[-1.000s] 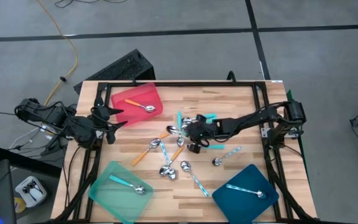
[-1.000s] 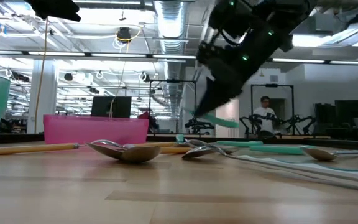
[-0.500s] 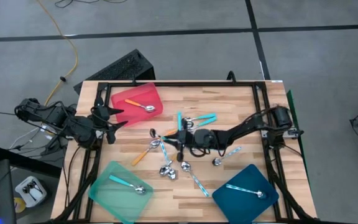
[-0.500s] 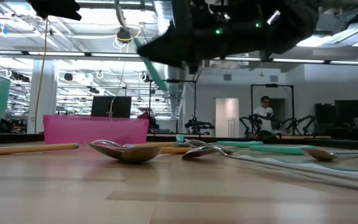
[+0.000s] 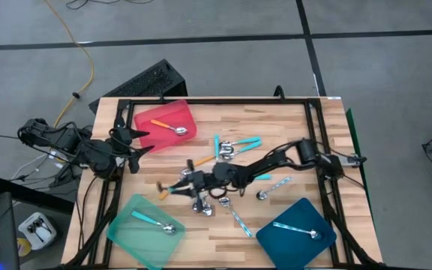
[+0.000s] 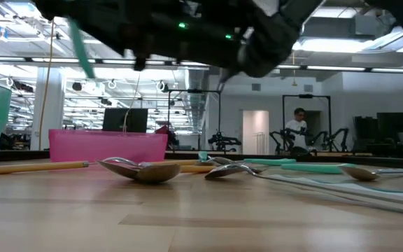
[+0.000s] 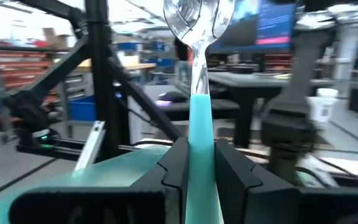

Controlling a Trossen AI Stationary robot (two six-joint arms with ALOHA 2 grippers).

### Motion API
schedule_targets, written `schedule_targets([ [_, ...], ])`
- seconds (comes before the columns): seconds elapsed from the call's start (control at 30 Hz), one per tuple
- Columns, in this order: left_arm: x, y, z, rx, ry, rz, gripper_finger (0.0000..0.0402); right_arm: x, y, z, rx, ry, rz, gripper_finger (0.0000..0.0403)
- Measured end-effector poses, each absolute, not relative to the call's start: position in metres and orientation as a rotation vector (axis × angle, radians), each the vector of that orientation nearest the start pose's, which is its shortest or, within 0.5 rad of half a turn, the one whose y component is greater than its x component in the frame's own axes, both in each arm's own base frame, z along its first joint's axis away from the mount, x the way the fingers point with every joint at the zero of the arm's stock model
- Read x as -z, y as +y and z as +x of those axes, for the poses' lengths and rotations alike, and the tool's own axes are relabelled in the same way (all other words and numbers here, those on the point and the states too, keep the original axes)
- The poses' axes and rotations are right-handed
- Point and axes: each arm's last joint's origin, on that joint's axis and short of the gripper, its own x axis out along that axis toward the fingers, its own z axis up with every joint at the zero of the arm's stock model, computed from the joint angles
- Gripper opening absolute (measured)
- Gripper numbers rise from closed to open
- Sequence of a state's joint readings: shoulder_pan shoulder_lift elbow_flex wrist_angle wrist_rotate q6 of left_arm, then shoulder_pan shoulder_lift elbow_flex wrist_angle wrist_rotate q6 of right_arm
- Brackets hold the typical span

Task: Sort silverware by color (type)
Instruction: Put the blue spoon into the light blue bin

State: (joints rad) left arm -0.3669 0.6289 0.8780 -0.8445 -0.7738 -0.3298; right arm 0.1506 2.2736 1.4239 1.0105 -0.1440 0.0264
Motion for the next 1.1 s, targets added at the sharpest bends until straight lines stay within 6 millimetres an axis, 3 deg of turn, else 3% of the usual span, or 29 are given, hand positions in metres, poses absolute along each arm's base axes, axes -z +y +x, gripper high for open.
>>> schedule_targets([
  [0.27, -0.328, -0.018, 0.103, -0.472, 0.429, 0.000, 0.0226, -0.169, 0.091, 0.538, -0.466, -0.141, 0.050, 0.0078],
  [0.5, -0.328, -0.018, 0.103, -0.475, 0.428, -0.011, 0.0226, -0.154, 0.108, 0.568, -0.602, -0.095, 0.105, 0.0078],
  [0.7, -0.328, -0.018, 0.103, -0.476, 0.427, -0.016, 0.0226, -0.144, 0.114, 0.581, -0.703, -0.070, 0.181, 0.0078],
  [1.1, -0.328, -0.018, 0.103, -0.478, 0.424, -0.026, 0.0226, -0.140, 0.110, 0.583, -0.645, -0.020, 0.235, 0.0078],
])
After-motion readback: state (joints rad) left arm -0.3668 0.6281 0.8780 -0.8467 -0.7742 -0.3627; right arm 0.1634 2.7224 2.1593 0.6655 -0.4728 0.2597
